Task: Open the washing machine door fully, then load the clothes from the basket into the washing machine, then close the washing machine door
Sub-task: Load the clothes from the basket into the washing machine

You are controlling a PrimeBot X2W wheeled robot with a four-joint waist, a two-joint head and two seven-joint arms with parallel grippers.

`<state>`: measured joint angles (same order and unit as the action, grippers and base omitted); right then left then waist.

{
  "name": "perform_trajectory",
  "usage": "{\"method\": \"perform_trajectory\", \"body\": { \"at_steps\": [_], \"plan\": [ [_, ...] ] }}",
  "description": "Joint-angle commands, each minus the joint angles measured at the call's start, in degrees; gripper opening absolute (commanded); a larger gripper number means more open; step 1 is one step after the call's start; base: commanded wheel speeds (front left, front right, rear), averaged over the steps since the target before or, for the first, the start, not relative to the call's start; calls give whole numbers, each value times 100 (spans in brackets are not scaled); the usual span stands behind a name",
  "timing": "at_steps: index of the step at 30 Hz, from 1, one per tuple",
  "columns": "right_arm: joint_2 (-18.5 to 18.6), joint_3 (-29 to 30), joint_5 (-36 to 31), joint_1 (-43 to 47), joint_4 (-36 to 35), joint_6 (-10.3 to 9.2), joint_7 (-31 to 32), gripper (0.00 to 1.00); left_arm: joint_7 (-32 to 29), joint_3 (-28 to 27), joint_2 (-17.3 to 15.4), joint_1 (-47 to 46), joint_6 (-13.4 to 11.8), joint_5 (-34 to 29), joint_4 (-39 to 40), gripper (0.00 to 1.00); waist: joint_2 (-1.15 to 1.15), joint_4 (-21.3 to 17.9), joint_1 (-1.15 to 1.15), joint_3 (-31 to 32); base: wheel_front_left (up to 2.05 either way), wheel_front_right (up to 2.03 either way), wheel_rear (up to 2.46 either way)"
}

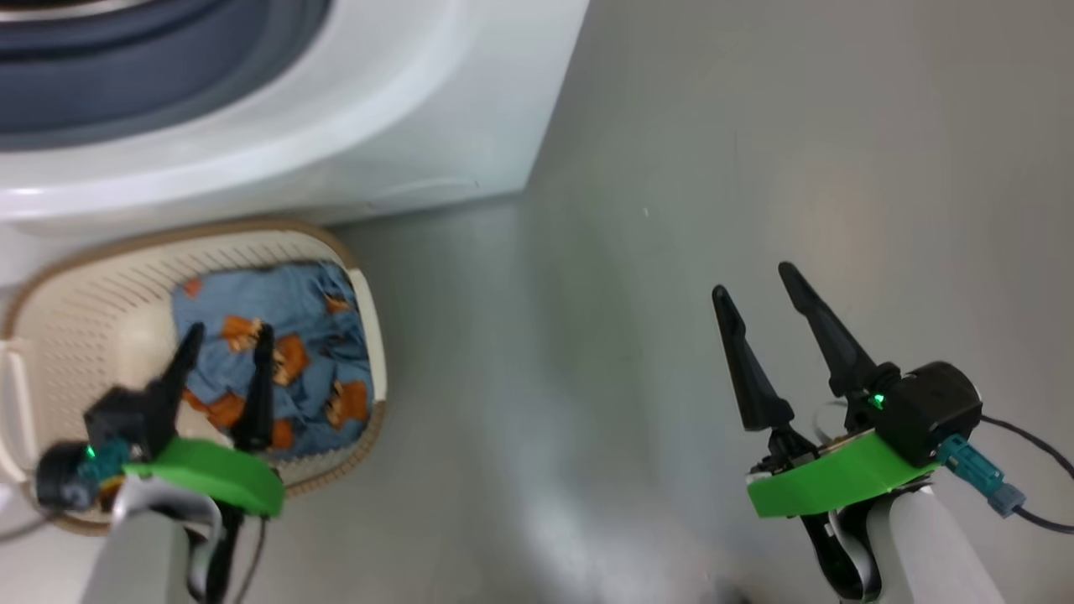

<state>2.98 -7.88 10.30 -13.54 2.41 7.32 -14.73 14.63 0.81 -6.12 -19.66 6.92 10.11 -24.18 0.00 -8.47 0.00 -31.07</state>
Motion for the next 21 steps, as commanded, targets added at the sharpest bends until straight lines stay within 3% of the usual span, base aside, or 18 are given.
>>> {"method": "perform_trajectory", "body": {
  "at_steps": [1, 5, 12, 21],
  "plan": [
    [-11, -119, 33, -30, -169, 17, -27, 100, 37, -133, -213, -139, 27, -54, -11, 100, 0, -211, 0, -532, 0, 0, 0],
    [-11, -122, 118, -139, -280, 17, -27, 100, 37, -67, -520, -708, 49, 114, -613, 100, 0, -336, 0, -983, 0, 0, 0],
    [-11, -94, 128, -195, -365, 17, -27, 100, 33, 54, -677, -1388, 55, 700, -1489, 100, 0, -334, 0, -1462, 0, 0, 0],
    [-11, -147, 190, -302, -427, 17, -27, 100, -368, 636, -1135, -2184, 56, 1347, -2433, 100, 0, -335, 0, -2031, 0, 0, 0]
  ]
}}
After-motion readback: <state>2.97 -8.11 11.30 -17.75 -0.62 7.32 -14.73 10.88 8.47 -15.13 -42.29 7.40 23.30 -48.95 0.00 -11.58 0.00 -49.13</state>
